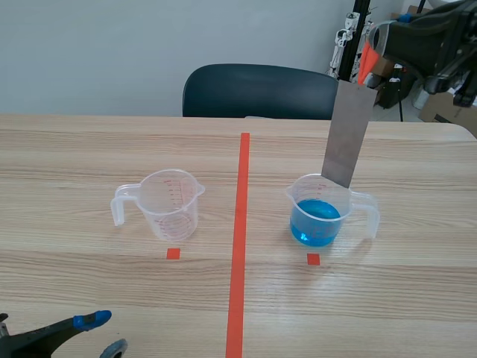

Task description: Do the redox reaction experiment. lower the plate into the blue solution

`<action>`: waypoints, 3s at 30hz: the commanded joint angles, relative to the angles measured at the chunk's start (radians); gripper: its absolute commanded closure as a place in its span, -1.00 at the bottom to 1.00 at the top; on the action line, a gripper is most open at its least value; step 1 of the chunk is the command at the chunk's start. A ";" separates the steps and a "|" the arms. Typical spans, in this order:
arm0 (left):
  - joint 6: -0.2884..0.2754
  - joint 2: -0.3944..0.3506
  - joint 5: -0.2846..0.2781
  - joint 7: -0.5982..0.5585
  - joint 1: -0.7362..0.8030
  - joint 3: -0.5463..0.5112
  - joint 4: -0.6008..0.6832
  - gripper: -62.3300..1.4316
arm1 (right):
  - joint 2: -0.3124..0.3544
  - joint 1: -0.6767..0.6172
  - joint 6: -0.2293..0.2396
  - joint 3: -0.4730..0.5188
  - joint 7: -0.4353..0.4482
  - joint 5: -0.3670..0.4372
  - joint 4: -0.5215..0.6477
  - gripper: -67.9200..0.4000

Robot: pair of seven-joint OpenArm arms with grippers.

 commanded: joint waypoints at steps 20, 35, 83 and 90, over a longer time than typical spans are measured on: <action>-0.092 0.035 -0.010 -0.046 -0.003 -0.004 0.020 -0.79 | -0.051 0.009 -0.008 0.001 -0.008 -0.058 0.000 0.98; -0.087 0.036 -0.018 -0.046 -0.006 -0.004 0.020 -0.79 | -0.125 0.009 -0.008 -0.003 -0.008 -0.114 -0.076 0.98; -0.080 0.035 -0.062 -0.046 -0.006 -0.004 0.020 -0.79 | -0.311 0.006 -0.007 -0.072 -0.048 -0.243 -0.225 0.98; -0.080 0.035 -0.062 -0.046 -0.006 -0.004 0.020 -0.79 | -0.315 0.006 -0.002 -0.072 -0.038 -0.242 -0.238 0.98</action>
